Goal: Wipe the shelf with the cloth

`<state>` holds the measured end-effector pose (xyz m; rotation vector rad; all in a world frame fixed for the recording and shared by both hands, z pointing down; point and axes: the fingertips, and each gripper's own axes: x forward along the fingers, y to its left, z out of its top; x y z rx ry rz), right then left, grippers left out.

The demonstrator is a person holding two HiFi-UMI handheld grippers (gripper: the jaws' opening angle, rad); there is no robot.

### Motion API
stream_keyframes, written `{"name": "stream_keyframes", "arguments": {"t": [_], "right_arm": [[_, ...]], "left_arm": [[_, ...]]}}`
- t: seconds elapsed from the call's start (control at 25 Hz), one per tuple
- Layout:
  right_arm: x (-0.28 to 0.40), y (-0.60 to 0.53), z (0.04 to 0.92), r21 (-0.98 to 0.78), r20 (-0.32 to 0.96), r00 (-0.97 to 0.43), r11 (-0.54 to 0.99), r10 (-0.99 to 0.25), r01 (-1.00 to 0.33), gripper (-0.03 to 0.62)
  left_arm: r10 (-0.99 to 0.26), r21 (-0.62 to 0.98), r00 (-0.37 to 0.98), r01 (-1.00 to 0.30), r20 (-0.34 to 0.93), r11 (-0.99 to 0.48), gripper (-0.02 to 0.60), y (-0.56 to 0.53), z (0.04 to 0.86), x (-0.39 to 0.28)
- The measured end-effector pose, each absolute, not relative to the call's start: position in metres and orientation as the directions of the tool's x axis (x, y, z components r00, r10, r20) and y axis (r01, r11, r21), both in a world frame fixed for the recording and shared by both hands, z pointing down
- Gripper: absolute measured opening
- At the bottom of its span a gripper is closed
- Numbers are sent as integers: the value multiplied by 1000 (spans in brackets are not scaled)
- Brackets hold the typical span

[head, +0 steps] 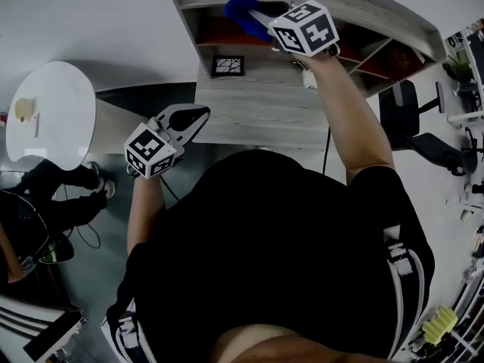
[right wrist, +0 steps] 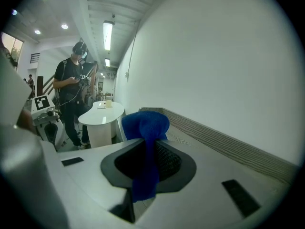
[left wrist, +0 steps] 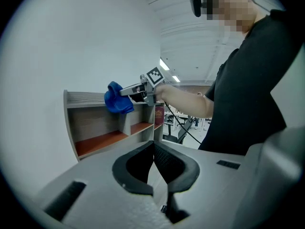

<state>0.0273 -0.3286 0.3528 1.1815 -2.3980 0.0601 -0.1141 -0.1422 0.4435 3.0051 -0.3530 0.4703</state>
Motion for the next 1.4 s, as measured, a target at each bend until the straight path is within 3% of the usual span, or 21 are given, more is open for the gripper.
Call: {"name": "stream_keyframes", "arguments": {"t": [0.48,1.4], "right_arm": [[80,-269,367,96,314,-463,512,-829,-853,61],[159,-174,436,18,300,-348,371,-888,-929,61]], "left_arm": [[-184,12,933,-197,308,-980,17,-139,437,-92],[-202,23,952,-213,228,-977,17,-129,425,-57]]}}
